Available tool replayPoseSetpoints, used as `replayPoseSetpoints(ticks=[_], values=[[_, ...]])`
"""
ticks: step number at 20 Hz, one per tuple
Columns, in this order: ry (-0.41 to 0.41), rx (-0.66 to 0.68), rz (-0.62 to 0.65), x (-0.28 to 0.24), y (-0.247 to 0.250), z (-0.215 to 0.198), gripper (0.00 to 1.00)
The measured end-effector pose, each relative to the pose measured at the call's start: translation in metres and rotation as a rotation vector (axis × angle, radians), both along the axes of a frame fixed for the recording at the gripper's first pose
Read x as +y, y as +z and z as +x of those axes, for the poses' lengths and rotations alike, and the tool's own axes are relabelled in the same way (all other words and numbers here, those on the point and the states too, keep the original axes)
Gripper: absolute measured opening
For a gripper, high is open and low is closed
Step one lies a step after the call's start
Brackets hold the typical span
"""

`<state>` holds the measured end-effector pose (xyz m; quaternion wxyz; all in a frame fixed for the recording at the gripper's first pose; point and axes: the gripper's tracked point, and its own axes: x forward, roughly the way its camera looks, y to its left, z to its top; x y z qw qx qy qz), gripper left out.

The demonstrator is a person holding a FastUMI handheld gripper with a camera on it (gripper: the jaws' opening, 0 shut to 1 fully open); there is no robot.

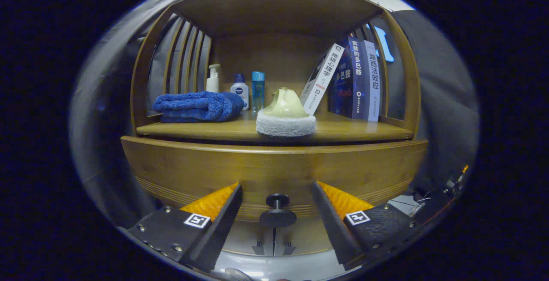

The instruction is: Pull open the drawer, take out the items inside it, and place them on the countertop above the cabinet.

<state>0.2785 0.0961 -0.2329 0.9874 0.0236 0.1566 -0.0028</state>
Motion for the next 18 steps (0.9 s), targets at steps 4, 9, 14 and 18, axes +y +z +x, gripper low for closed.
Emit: replayPoseSetpoints(ticks=[4,9,14,18], values=[[-0.002,0.002,0.0,0.001,-0.001,0.009,0.99],[-0.004,0.005,-0.001,0.001,-0.001,0.019,0.99],[-0.003,0.006,-0.004,0.002,-0.002,0.023,0.99],[-0.025,0.013,-0.003,-0.002,-0.003,0.021,0.99]])
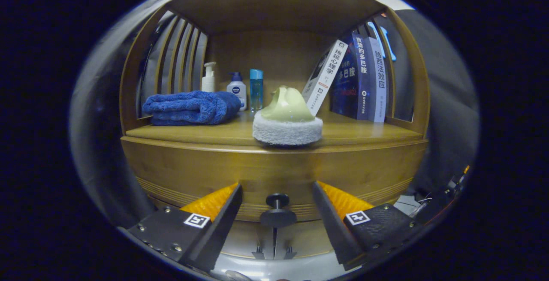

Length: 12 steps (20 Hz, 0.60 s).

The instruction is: Pull open the drawer, take out the items inside it, and place them on the countertop above the cabinet.

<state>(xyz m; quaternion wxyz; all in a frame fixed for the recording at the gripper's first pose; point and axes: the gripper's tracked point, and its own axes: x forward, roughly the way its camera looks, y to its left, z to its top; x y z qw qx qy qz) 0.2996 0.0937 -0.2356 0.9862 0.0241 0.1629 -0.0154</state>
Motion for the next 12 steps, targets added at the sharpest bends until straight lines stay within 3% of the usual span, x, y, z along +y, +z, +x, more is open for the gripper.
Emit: replayPoseSetpoints(ticks=[7,12], values=[[-0.026,-0.018,-0.001,-0.036,0.021,-0.056,0.99],[-0.083,-0.099,0.021,-0.088,0.078,-0.097,0.99]])
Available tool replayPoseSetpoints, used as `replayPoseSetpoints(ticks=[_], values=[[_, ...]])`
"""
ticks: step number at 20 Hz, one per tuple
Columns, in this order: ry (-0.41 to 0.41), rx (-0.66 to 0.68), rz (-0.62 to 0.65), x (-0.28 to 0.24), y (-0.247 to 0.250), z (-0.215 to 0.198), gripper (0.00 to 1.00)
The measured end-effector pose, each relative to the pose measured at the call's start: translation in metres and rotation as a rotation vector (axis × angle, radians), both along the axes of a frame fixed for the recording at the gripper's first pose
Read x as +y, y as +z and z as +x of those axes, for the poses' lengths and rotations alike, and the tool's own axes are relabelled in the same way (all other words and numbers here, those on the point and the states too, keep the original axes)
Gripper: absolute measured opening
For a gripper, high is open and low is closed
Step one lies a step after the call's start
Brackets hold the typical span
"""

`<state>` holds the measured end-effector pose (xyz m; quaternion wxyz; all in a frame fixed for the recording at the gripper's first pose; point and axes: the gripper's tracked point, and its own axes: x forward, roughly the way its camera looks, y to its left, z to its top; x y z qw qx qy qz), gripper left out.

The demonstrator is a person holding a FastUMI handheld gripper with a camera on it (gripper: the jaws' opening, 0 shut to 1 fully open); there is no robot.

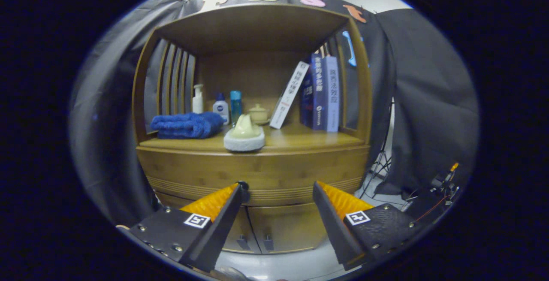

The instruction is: Pull open the drawer, take out the items inside it, and place them on the countertop above the cabinet.

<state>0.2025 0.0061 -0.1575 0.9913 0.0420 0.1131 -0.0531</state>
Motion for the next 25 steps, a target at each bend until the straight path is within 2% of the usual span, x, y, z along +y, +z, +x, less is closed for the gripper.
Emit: replayPoseSetpoints(ticks=[11,16,25], values=[[-0.07,-0.198,-0.037,-0.078,0.129,-0.108,0.99],[-0.104,-0.222,-0.01,-0.101,0.148,-0.153,0.99],[-0.061,-0.295,-0.016,-0.096,0.191,-0.214,0.99]])
